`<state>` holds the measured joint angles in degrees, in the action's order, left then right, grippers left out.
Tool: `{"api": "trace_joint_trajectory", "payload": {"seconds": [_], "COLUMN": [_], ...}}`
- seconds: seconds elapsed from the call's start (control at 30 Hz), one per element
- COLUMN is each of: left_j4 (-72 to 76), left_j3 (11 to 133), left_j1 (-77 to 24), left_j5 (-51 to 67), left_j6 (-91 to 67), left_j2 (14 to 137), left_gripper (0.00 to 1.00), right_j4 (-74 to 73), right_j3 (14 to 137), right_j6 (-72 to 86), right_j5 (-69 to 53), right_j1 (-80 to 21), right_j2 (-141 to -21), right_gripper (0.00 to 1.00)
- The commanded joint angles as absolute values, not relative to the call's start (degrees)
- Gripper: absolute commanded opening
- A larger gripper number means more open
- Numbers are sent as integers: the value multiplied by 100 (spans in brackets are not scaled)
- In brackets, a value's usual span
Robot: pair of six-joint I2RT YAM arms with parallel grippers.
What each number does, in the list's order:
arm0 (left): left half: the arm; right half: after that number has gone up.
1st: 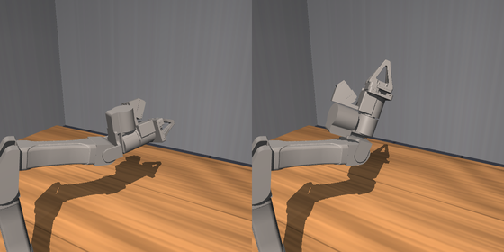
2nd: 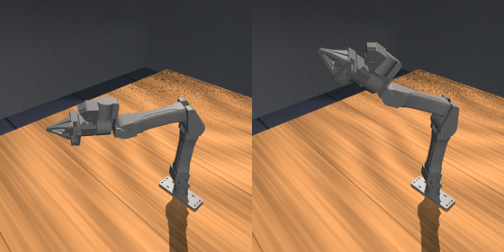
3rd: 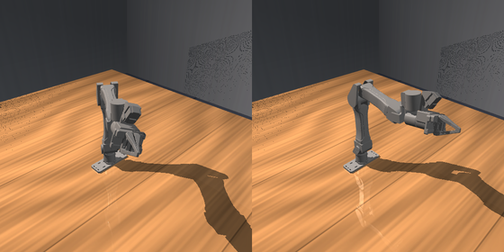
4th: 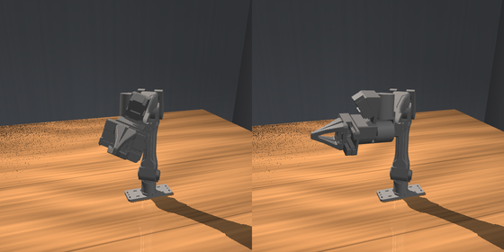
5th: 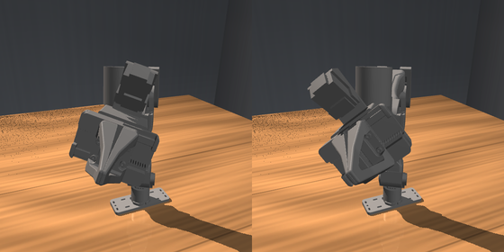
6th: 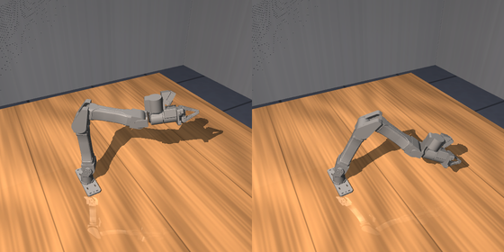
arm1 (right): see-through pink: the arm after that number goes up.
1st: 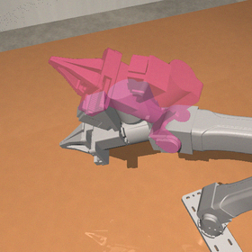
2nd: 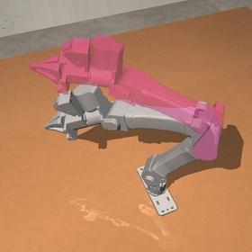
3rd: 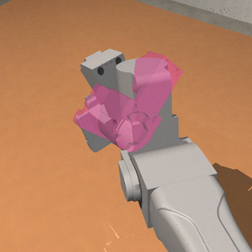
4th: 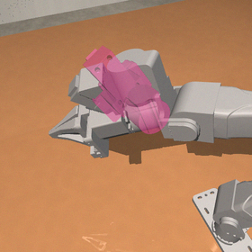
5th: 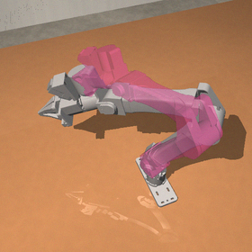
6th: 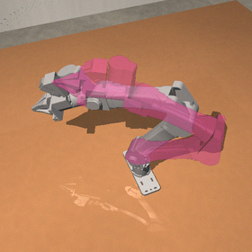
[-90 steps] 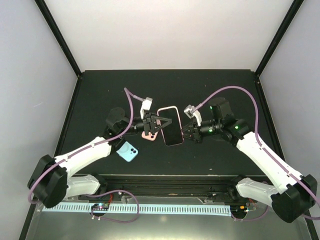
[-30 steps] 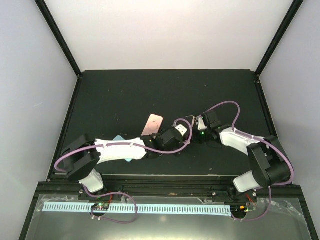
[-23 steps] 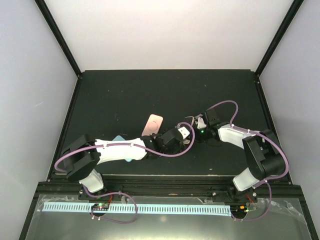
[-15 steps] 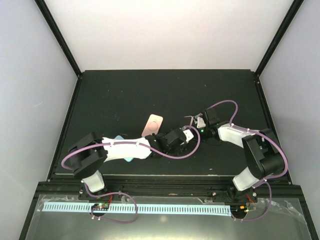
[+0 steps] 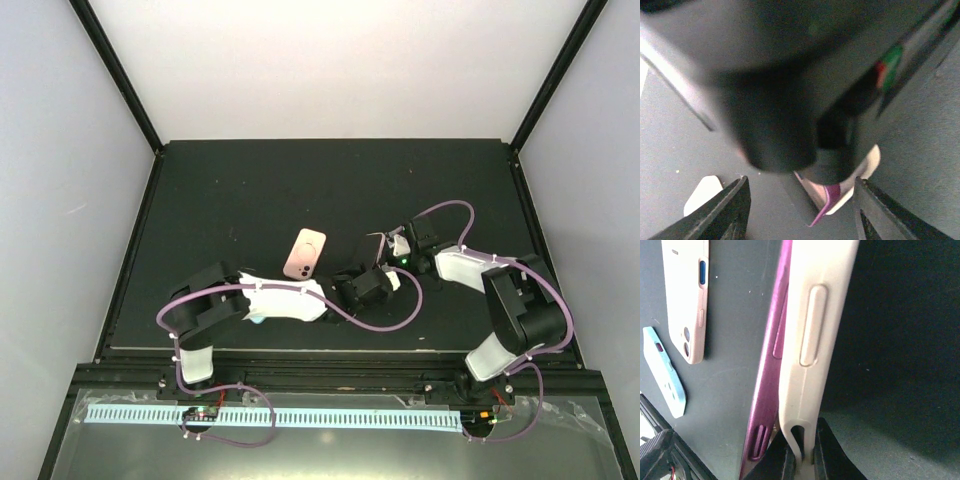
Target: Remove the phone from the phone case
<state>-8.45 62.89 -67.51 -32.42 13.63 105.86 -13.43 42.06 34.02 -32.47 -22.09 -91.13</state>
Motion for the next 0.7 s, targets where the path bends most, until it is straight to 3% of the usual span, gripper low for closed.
{"api": "trace_joint_trajectory", "payload": {"seconds": [0.0, 0.43, 0.67], "left_j4": [-616, 171, 352], "left_j3": [6443, 6132, 6094], "left_j1": [-6860, -6950, -6970], "left_j5": [-4062, -4663, -4600], "left_j6": [1747, 2303, 2347], "left_j2": [10720, 10825, 10912], "left_gripper": [56, 43, 27], "right_j4": [-1349, -1361, -1358], "right_j3": [4280, 4310, 4315], "right_j6": [3396, 3293, 3278], "right_j5": [-3504, -3579, -3557], "right_j1": [-2233, -2233, -2234], "right_j2": [-9228, -9156, -9086], "right_gripper": [1, 1, 1]}}
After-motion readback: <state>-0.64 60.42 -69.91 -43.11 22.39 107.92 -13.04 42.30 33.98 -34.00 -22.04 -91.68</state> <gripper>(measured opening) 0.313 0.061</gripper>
